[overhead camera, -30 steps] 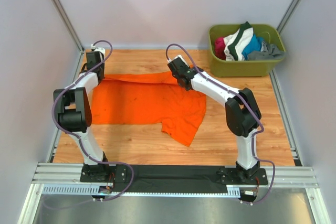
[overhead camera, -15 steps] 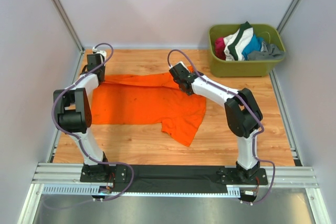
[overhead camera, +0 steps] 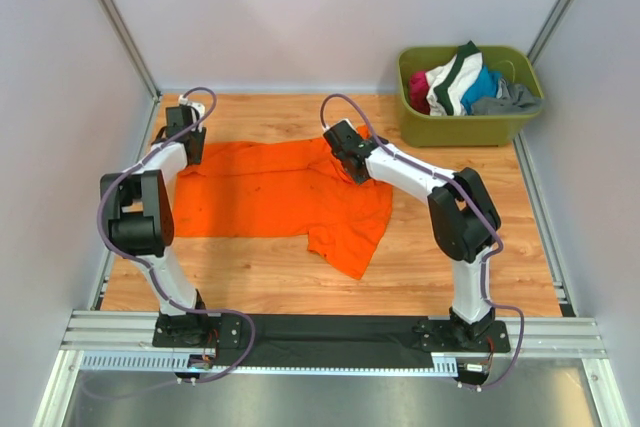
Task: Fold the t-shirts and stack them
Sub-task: Fold the tshirt
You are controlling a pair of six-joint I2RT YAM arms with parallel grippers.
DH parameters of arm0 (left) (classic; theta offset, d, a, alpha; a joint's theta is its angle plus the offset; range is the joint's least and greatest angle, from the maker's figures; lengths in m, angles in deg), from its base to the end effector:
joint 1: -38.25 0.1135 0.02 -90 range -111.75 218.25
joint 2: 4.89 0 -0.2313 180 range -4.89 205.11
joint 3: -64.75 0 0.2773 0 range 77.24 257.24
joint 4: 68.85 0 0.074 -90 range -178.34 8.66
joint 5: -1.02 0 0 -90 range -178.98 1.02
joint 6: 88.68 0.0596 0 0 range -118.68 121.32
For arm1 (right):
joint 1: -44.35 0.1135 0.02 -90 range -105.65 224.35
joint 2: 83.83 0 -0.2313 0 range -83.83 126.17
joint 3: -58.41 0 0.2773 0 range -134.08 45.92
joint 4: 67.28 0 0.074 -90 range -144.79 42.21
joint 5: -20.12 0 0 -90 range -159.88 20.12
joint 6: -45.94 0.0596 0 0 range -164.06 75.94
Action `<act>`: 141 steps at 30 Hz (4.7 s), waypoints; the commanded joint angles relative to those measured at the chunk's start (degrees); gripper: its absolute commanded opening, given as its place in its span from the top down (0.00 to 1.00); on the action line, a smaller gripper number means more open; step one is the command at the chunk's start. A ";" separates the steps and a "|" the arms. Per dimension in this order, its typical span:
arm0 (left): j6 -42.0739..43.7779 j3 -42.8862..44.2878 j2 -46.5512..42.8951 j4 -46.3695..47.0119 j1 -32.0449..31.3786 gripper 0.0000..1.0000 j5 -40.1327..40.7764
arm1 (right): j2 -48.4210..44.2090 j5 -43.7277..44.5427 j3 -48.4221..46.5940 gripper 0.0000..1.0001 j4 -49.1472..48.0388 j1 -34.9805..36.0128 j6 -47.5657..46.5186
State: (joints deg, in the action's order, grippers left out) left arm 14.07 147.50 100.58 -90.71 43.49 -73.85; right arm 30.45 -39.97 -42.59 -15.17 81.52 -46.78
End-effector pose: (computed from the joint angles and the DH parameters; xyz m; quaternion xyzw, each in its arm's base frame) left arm 0.4279 0.0549 0.1370 0.0092 0.9158 0.1798 0.3590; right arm 0.3664 0.2405 0.1464 -0.2703 0.9061 -0.1799 0.2713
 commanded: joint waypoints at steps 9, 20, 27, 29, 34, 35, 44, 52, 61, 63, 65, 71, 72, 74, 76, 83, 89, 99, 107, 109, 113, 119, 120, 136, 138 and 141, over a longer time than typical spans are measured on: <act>-5.53 3.56 -15.55 -5.83 0.21 0.01 1.57 | -7.58 -10.30 -7.28 0.24 1.08 -2.28 8.86; -32.17 3.66 -21.18 -15.33 -0.05 0.01 -16.98 | -0.65 -25.78 -8.95 0.25 -15.18 -2.28 25.05; -32.53 1.73 -24.95 -15.60 -0.05 0.01 -18.56 | 7.27 -24.73 -15.55 0.22 -14.39 -2.45 20.39; -31.56 1.29 -25.57 -15.68 -0.14 0.01 -17.69 | 8.68 -23.67 -16.60 0.22 -13.69 -2.89 19.77; -30.86 1.02 -25.58 -16.04 -0.14 0.01 -17.33 | 10.96 -25.42 -16.52 0.25 -13.77 -3.77 19.77; -30.77 0.93 -25.40 -15.95 -0.14 0.01 -17.33 | 11.31 -25.95 -16.43 0.25 -13.95 -3.68 19.51; -29.46 1.37 -25.58 -15.86 -0.05 0.01 -17.60 | 14.22 -28.50 -17.05 0.38 -14.13 -3.77 19.68; -29.45 1.28 -25.05 -15.77 -0.14 0.01 -17.60 | 14.39 -28.95 -16.70 0.61 -12.90 -3.94 19.68; -28.93 1.28 -25.75 -15.86 -0.05 0.01 -17.51 | 13.16 -29.03 -14.50 0.84 -12.02 -3.86 19.16; -28.84 1.20 -25.93 -15.95 0.04 0.01 -17.42 | 12.90 -29.03 -14.50 0.99 -11.58 -3.86 19.24; -28.93 1.20 -26.19 -16.03 -0.05 0.01 -17.51 | 12.29 -29.03 -14.24 1.00 -11.49 -3.86 19.42; -29.36 0.93 -27.07 -15.86 -0.05 0.01 -17.95 | 7.98 -34.30 -9.33 1.00 -14.21 -3.77 23.19; -29.36 0.76 -27.16 -15.77 -0.05 0.01 -17.95 | 7.45 -35.78 -8.53 1.00 -15.69 -3.77 23.55; -29.36 0.58 -27.34 -15.77 -0.05 0.01 -17.95 | 6.22 -37.11 -6.51 1.00 -16.93 -3.77 25.12; -29.36 0.40 -27.51 -15.68 0.04 0.01 -17.86 | 6.13 -38.78 -5.97 1.00 -17.38 -3.42 25.75; -29.63 -0.21 -27.78 -15.16 -0.05 0.01 -18.74 | 5.96 -40.02 -4.30 1.00 -18.17 -1.84 27.33; -29.54 -0.74 -28.30 -15.07 -0.05 0.01 -18.30 | 7.27 -40.11 -5.10 1.00 -17.56 -0.87 27.77; -31.03 1.01 -24.70 -17.61 -0.05 0.01 -17.34 | 5.26 -36.16 -5.87 0.46 -10.37 -1.04 23.47; -37.01 10.23 -15.13 -26.04 1.79 0.02 -15.48 | 1.83 -32.28 -16.78 0.23 -2.87 -9.64 23.37; -38.76 15.07 -10.67 -28.59 3.11 0.03 -17.41 | 1.74 -32.20 -17.57 0.24 -4.19 -13.42 25.21; -40.00 20.09 -4.06 -29.83 7.15 0.10 -20.67 | 3.49 -30.80 -18.80 0.26 -7.79 -17.21 25.75; -35.87 22.56 2.98 -29.14 10.14 0.11 -21.72 | 7.71 -30.79 -20.22 0.27 -8.76 -17.74 24.52; -34.13 22.38 3.94 -28.35 10.49 0.11 -22.25 | 7.97 -30.88 -19.95 0.28 -9.29 -17.83 24.69; -22.33 30.47 15.73 -27.55 10.67 0.50 -23.14 | 12.11 -23.94 -18.72 0.32 -11.67 -15.81 21.45; -21.90 30.64 16.87 -27.55 10.59 0.50 -23.05 | 12.37 -23.15 -18.63 0.33 -11.23 -15.64 21.09; -22.33 32.47 19.23 -28.33 10.67 0.60 -24.27 | 12.55 -22.71 -18.45 0.39 -10.79 -15.55 21.09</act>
State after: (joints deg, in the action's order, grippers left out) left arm -9.60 177.05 117.68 -118.10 54.02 -97.14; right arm 42.34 -64.91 -61.00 -24.81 65.36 -24.68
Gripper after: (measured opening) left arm 0.424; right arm 0.633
